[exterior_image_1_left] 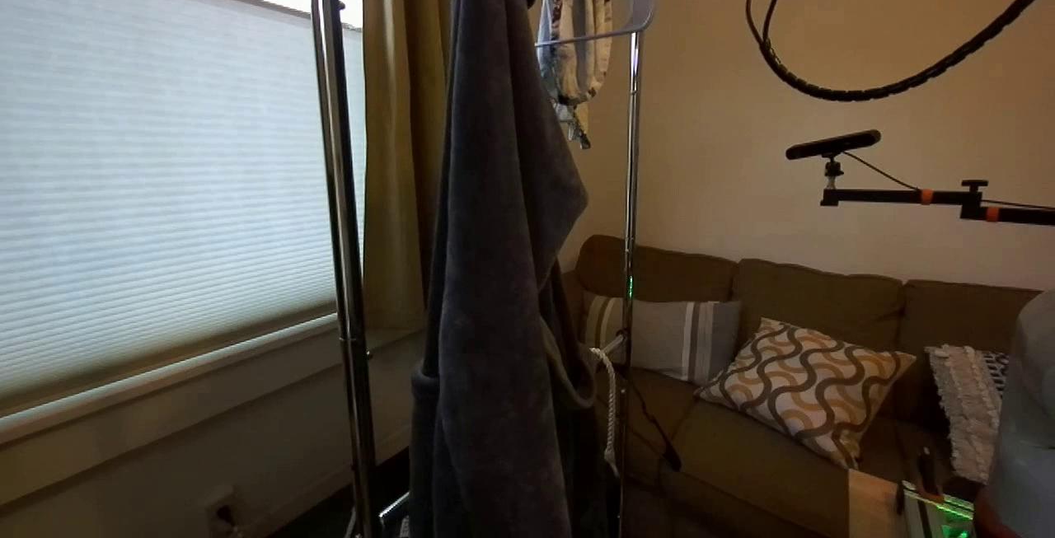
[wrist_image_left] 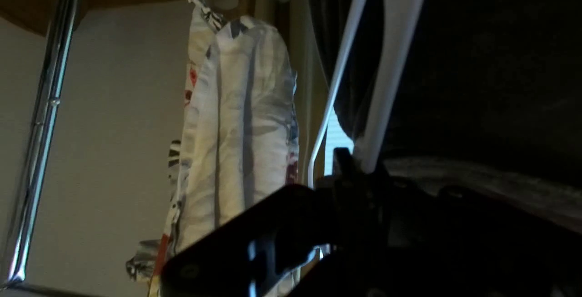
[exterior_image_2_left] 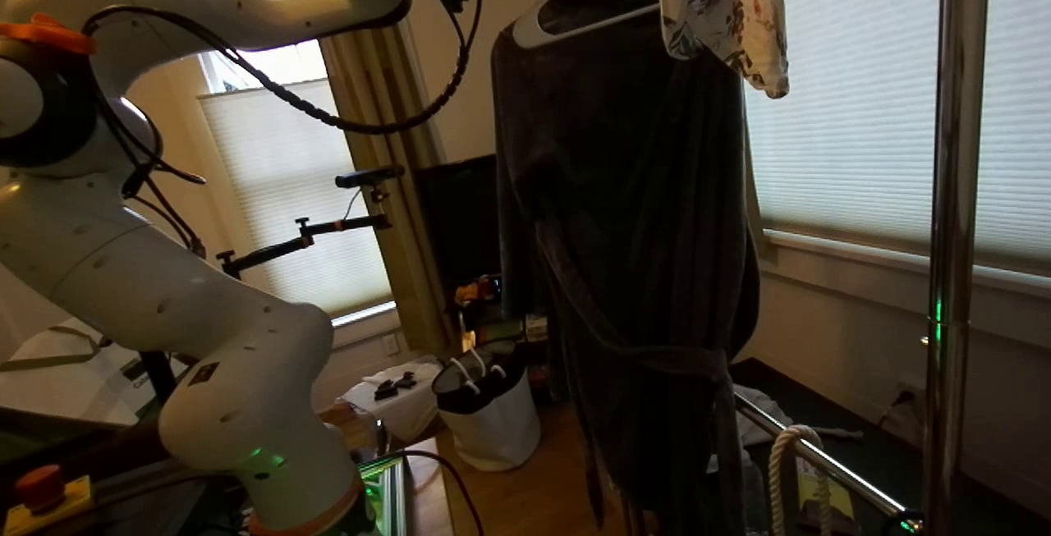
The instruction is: Remove the coat hanger from the top railing and hang it on the bottom railing
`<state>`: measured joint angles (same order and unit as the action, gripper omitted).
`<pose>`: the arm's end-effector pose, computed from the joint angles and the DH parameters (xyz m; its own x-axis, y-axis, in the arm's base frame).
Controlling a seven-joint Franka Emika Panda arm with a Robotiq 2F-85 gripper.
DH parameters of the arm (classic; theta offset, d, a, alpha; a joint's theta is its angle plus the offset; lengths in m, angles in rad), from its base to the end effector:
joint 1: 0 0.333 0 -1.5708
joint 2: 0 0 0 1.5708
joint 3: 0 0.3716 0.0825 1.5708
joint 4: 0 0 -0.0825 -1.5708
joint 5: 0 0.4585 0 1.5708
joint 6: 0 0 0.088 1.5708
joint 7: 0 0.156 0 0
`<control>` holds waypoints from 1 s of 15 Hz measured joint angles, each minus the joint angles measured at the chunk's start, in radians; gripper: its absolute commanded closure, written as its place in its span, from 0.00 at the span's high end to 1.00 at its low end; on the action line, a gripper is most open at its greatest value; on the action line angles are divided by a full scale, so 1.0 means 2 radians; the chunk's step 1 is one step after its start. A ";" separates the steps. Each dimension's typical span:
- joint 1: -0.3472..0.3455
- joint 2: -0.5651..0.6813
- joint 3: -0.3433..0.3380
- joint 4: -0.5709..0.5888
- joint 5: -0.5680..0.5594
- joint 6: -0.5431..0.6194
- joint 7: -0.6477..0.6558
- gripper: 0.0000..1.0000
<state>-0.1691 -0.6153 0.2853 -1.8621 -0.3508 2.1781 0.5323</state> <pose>0.4430 0.0921 0.8788 0.4943 -0.1382 0.8582 -0.3437 -0.9379 0.0470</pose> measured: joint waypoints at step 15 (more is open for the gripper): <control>0.018 -0.117 0.034 -0.228 0.022 -0.075 0.074 0.02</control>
<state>-0.1323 -0.8500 0.3535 -2.3183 -0.3070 2.0282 0.6808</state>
